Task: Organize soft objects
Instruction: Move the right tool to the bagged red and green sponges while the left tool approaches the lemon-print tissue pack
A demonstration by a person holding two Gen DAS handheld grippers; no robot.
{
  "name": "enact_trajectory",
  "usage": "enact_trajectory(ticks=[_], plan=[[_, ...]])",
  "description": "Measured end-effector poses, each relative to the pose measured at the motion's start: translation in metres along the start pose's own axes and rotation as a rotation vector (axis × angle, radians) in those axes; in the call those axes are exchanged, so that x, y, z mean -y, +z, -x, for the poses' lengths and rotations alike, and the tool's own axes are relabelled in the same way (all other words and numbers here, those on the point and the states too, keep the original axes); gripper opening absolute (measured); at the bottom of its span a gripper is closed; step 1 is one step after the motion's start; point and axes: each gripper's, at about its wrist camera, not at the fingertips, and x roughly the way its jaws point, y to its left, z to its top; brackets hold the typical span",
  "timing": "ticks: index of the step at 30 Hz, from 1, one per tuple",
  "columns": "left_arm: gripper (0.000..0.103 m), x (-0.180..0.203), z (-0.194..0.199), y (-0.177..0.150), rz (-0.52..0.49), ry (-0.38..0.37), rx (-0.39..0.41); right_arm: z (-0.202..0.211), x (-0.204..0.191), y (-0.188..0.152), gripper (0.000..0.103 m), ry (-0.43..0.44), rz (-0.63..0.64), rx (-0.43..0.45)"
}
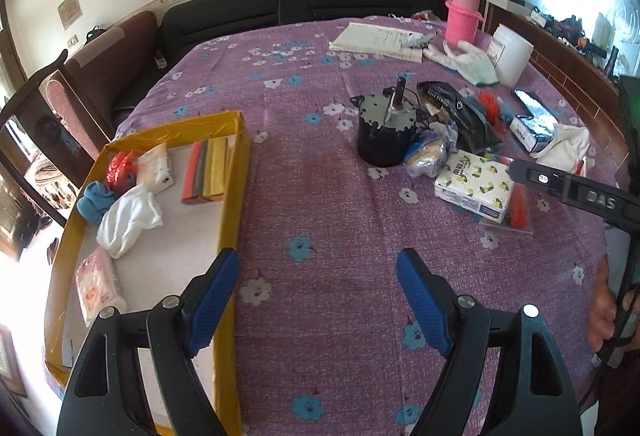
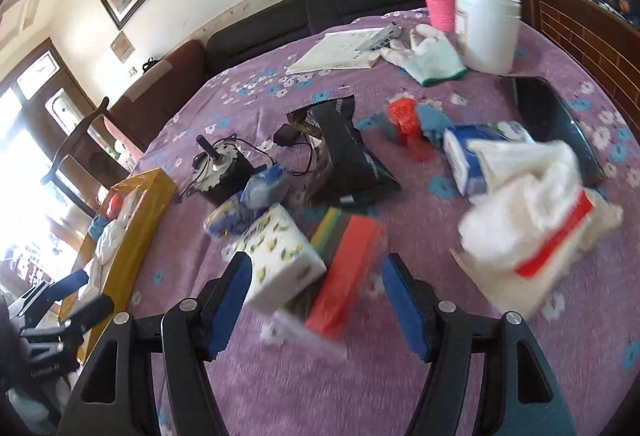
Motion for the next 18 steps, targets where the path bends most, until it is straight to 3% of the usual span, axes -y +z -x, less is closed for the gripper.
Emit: enact_trajectory(ticks=[5,10,18], plan=[[0.08,0.004,-0.012,0.001,-0.006,0.012,-0.029,-0.024,-0.002,0.001,0.072,-0.002,0.026,-0.015],[0.08,0.004,-0.024,0.003,0.024,-0.008,-0.053,-0.035,0.009,-0.003,0.077,0.092,-0.018,-0.05],[0.08,0.011,-0.043,-0.002,0.086,-0.078,-0.087,-0.037,0.014,-0.004,0.078,0.205,-0.071,-0.071]])
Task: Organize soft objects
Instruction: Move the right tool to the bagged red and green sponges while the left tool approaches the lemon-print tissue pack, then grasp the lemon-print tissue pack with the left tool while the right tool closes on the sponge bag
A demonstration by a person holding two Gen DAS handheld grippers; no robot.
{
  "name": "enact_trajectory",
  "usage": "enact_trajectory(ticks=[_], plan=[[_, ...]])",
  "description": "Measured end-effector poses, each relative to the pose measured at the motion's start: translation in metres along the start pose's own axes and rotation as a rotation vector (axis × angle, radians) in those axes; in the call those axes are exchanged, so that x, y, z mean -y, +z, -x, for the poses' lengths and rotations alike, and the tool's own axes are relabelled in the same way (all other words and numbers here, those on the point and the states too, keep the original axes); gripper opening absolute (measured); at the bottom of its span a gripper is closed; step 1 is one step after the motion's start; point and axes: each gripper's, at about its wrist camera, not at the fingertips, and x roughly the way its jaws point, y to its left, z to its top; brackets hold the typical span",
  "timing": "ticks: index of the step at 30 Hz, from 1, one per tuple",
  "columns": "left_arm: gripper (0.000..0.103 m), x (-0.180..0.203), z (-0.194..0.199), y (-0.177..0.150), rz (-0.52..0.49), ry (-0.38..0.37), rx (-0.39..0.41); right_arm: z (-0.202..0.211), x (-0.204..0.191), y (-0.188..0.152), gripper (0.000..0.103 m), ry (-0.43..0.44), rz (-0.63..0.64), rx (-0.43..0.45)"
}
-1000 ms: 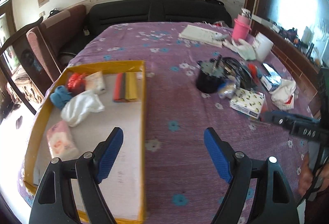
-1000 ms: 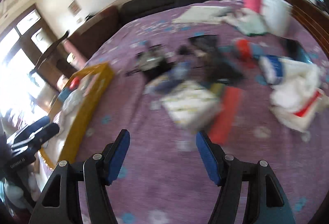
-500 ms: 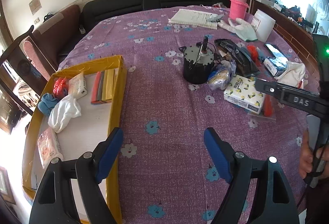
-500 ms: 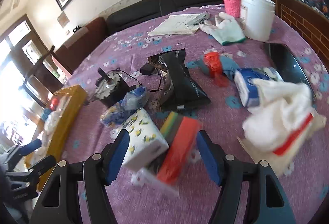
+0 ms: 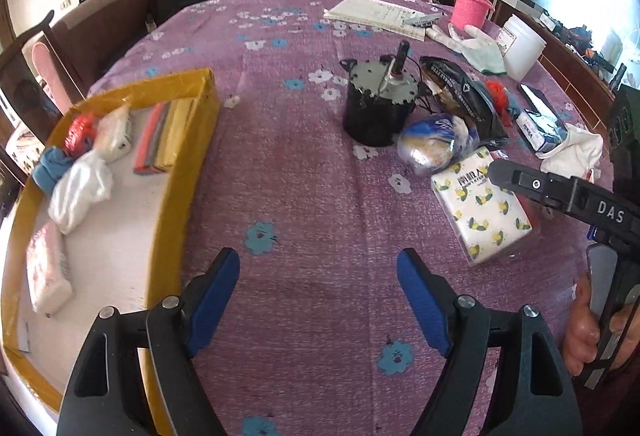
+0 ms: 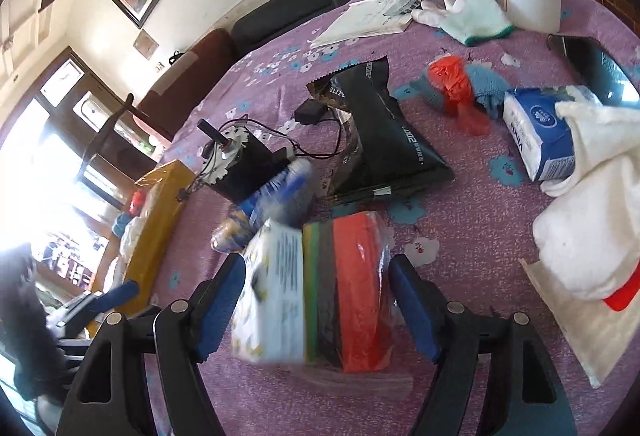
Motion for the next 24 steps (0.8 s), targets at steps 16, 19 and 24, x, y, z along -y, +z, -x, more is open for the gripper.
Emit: enact_trajectory(ticks=[16,19,24], plan=[[0.083,0.015,-0.006,0.003,0.017,-0.04,0.016,0.008,-0.001,-0.006,0.083,0.301,-0.062,-0.045],[0.083,0.02,-0.009,0.01,0.022,-0.052,0.019,0.008,-0.002,-0.006,0.083,0.27,-0.047,-0.046],[0.083,0.043,-0.011,0.016,-0.009,-0.099,0.03,0.005,0.0,-0.004,0.084,0.237,-0.043,-0.049]])
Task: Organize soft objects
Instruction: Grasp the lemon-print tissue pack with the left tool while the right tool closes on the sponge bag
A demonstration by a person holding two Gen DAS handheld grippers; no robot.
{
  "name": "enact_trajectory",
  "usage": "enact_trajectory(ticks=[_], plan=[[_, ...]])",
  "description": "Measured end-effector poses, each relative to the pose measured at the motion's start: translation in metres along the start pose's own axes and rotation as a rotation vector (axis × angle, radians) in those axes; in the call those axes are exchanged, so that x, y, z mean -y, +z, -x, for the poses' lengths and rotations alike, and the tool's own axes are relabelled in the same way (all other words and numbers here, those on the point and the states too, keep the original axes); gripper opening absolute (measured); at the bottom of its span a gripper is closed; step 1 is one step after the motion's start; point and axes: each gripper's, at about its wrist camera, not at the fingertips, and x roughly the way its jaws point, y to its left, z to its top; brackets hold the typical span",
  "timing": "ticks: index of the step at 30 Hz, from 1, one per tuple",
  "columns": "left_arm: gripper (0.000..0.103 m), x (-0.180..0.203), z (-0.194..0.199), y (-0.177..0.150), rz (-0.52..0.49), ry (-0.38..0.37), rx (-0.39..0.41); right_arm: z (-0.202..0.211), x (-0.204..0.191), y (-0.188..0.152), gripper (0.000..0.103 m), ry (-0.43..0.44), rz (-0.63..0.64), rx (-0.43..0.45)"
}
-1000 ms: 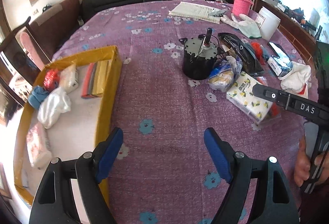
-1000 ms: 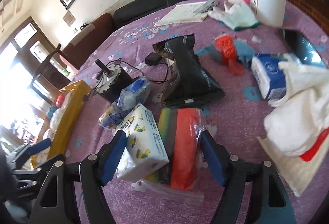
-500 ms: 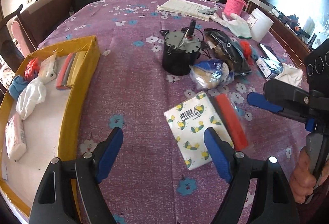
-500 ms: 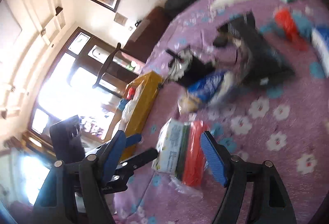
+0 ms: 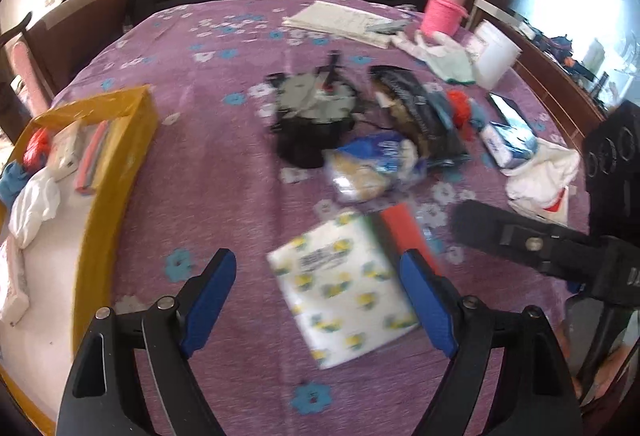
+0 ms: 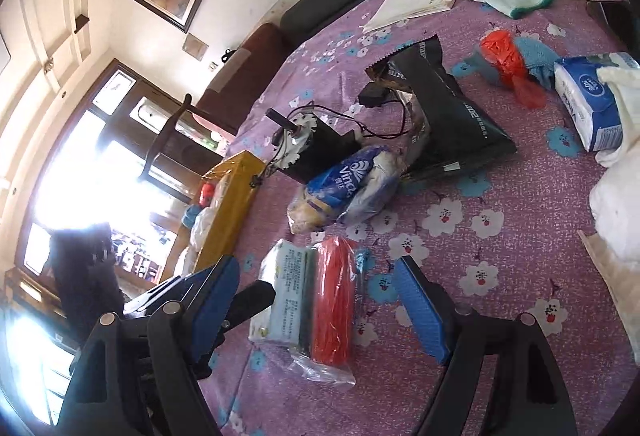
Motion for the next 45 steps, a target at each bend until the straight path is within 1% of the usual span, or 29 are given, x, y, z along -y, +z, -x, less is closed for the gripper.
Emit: enact_trajectory(ticks=[4,6,7,8,10,11,12,13,17,19,21,23,25,27,31,33,34,35,36,39,45], plan=[[0.083,0.014,-0.01,-0.003,-0.034,-0.025,-0.014,0.002,0.008,0.001,0.084,-0.017,-0.026,0.006],[0.081,0.015,-0.01,-0.005,-0.041,-0.012,0.006,0.002,0.01,0.002,0.084,-0.023,-0.031,0.008],[0.076,0.012,-0.008,-0.005,-0.029,-0.034,0.017,0.002,0.011,0.002,0.084,-0.025,-0.032,0.007],[0.051,0.008,-0.007,-0.005,-0.018,-0.049,0.023,0.003,0.011,0.002,0.084,-0.027,-0.034,0.006],[0.04,-0.002,-0.001,-0.002,0.015,-0.097,0.038,0.002,0.012,0.002,0.084,-0.031,-0.036,0.001],[0.032,-0.006,0.004,-0.001,0.025,-0.111,0.055,0.001,0.012,0.002,0.084,-0.033,-0.036,-0.003],[0.028,-0.008,0.007,-0.001,0.026,-0.107,0.067,-0.001,0.013,0.002,0.084,-0.036,-0.037,-0.007],[0.026,-0.01,0.01,-0.001,0.028,-0.1,0.079,-0.002,0.013,0.002,0.084,-0.039,-0.039,-0.009],[0.026,-0.015,0.014,-0.001,0.043,-0.105,0.073,-0.004,0.013,0.002,0.085,-0.041,-0.039,-0.008],[0.033,-0.015,0.013,-0.002,0.051,-0.098,0.071,-0.003,0.013,0.001,0.085,-0.042,-0.039,-0.008],[0.051,-0.016,0.012,-0.004,0.057,-0.088,0.07,-0.003,0.012,0.001,0.085,-0.043,-0.038,-0.008],[0.058,-0.017,0.01,-0.005,0.052,-0.078,0.068,-0.004,0.012,0.001,0.085,-0.046,-0.035,-0.007],[0.06,-0.018,0.01,-0.007,0.05,-0.071,0.065,-0.005,0.011,0.001,0.085,-0.05,-0.031,-0.007],[0.07,-0.019,0.006,-0.007,0.045,-0.055,0.042,-0.006,0.011,0.001,0.085,-0.053,-0.028,-0.007],[0.071,-0.007,-0.014,-0.01,0.003,-0.048,-0.015,-0.007,0.009,0.0,0.085,-0.056,-0.024,-0.007],[0.069,-0.001,-0.021,-0.014,-0.013,-0.055,-0.009,-0.007,0.009,0.0,0.085,-0.057,-0.022,-0.007],[0.062,0.0,-0.02,-0.015,-0.016,-0.061,0.006,-0.007,0.01,0.0,0.085,-0.056,-0.021,-0.008],[0.05,0.001,-0.018,-0.016,-0.02,-0.066,0.01,-0.007,0.01,0.0,0.085,-0.055,-0.02,-0.008],[0.05,0.001,-0.018,-0.017,-0.021,-0.071,0.009,-0.007,0.01,0.0,0.085,-0.053,-0.021,-0.007],[0.049,-0.007,-0.006,-0.019,0.018,-0.107,0.029,-0.008,0.01,0.0,0.087,-0.047,-0.014,-0.007],[0.05,-0.018,0.019,-0.019,0.037,-0.142,0.072,-0.011,0.003,-0.002,0.089,-0.077,0.038,-0.007]])
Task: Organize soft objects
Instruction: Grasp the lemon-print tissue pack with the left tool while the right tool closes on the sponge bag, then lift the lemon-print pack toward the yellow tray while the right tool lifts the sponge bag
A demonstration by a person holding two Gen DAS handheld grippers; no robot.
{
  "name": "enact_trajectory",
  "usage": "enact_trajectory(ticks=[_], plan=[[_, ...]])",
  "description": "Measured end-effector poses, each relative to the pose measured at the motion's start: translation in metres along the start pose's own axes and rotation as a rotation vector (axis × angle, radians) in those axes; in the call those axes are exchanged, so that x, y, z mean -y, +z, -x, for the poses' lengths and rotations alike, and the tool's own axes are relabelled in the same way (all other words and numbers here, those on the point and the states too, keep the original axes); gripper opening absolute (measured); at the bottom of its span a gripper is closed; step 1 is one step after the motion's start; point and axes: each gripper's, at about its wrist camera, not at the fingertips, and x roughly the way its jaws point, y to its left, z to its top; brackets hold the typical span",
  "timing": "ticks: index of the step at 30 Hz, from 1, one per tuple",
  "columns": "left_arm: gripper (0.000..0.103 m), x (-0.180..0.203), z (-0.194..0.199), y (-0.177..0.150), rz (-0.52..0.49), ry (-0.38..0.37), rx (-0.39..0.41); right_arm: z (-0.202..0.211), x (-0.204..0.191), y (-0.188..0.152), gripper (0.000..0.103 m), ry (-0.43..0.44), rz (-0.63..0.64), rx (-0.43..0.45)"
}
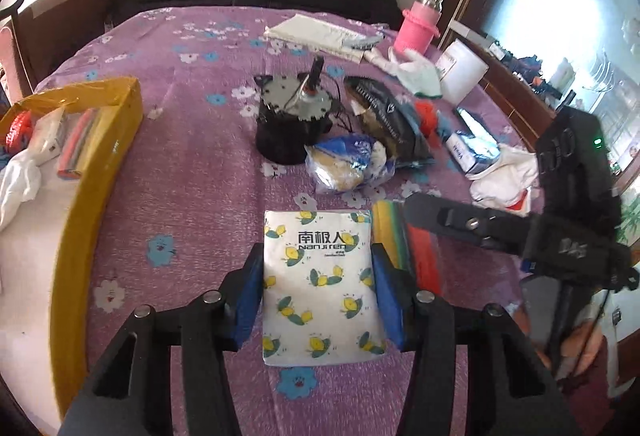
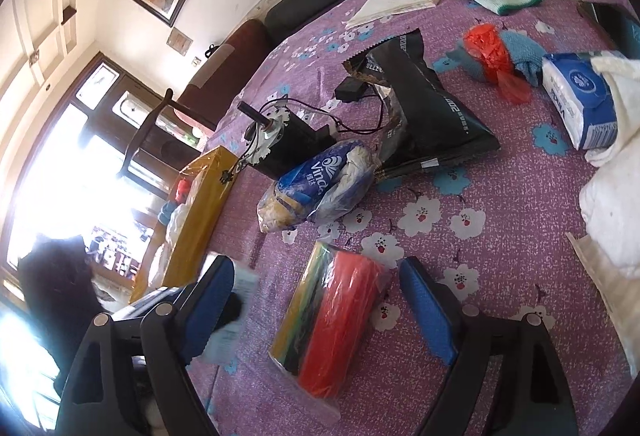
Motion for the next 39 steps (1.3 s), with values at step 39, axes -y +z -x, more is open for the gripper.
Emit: enact_trajectory(ticks=[39], plan=[[0.05,-0.059,0.076,-0.055,0.083,-0.165,0.063,-0.027,-0.043,-0.01,0.096,-0.32,0.171,-0.025]])
